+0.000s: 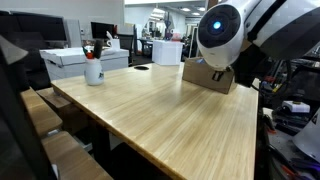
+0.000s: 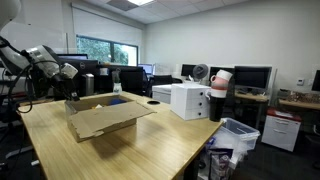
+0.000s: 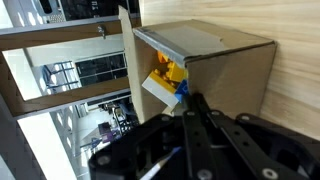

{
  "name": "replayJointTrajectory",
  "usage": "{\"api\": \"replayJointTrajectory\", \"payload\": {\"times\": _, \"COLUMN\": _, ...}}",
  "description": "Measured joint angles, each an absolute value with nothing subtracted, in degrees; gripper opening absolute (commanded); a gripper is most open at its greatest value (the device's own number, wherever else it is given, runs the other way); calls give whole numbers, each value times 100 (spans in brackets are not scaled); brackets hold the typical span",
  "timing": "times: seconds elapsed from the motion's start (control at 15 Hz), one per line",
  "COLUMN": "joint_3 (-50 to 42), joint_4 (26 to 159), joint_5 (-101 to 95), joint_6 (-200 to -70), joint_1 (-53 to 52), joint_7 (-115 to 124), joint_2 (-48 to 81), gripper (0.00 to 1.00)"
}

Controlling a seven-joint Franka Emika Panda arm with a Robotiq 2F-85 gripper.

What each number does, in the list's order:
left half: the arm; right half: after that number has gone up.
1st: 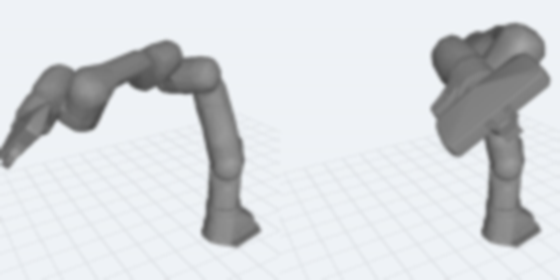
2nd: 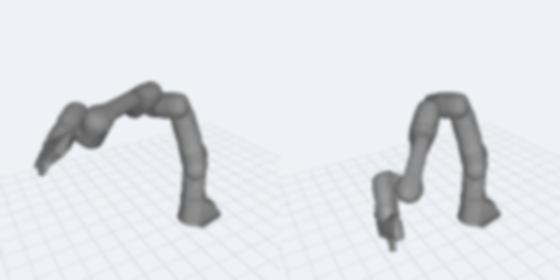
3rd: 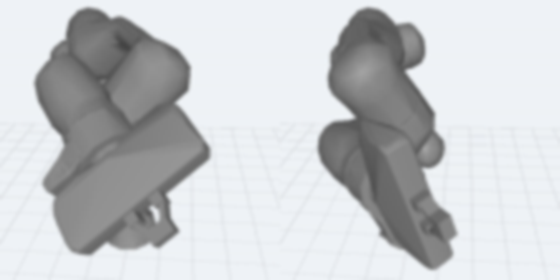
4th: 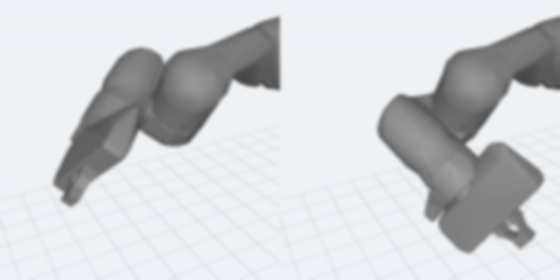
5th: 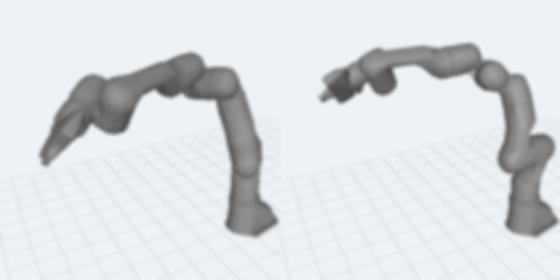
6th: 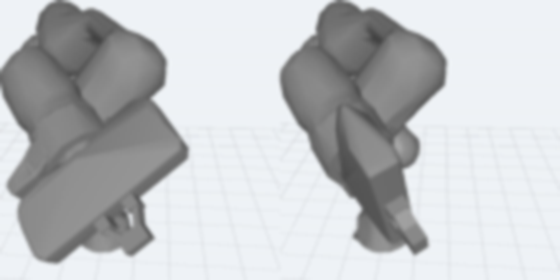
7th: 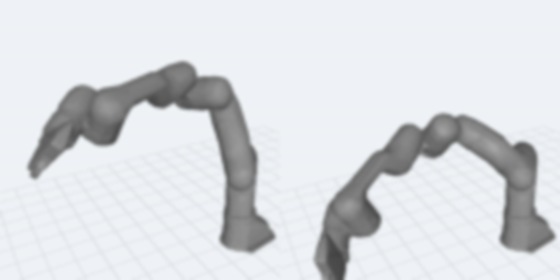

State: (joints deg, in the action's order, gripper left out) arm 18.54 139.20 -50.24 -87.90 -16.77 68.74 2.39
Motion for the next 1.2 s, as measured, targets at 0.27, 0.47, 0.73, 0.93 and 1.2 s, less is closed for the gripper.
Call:
{"api": "replayJointTrajectory", "payload": {"times": 0.27, "joint_3": 1845, "joint_4": 13777, "joint_5": -4914, "joint_6": -8764, "joint_1": -1699, "joint_7": 6809, "joint_2": 326, "gripper": 46}}
{"api": "replayJointTrajectory", "payload": {"times": 0.47, "joint_3": 1775, "joint_4": 13631, "joint_5": -4524, "joint_6": -8980, "joint_1": -1676, "joint_7": 6485, "joint_2": 305, "gripper": 67}}
{"api": "replayJointTrajectory", "payload": {"times": 0.73, "joint_3": 1527, "joint_4": 13471, "joint_5": -3832, "joint_6": -9385, "joint_1": -1578, "joint_7": 5849, "joint_2": 149, "gripper": 92}}
{"api": "replayJointTrajectory", "payload": {"times": 0.93, "joint_3": 1310, "joint_4": 13462, "joint_5": -3310, "joint_6": -9837, "joint_1": -1433, "joint_7": 5363, "joint_2": -58, "gripper": 99}}
{"api": "replayJointTrajectory", "payload": {"times": 1.2, "joint_3": 1009, "joint_4": 13619, "joint_5": -2667, "joint_6": -10530, "joint_1": -1194, "joint_7": 4654, "joint_2": -513, "gripper": 100}}
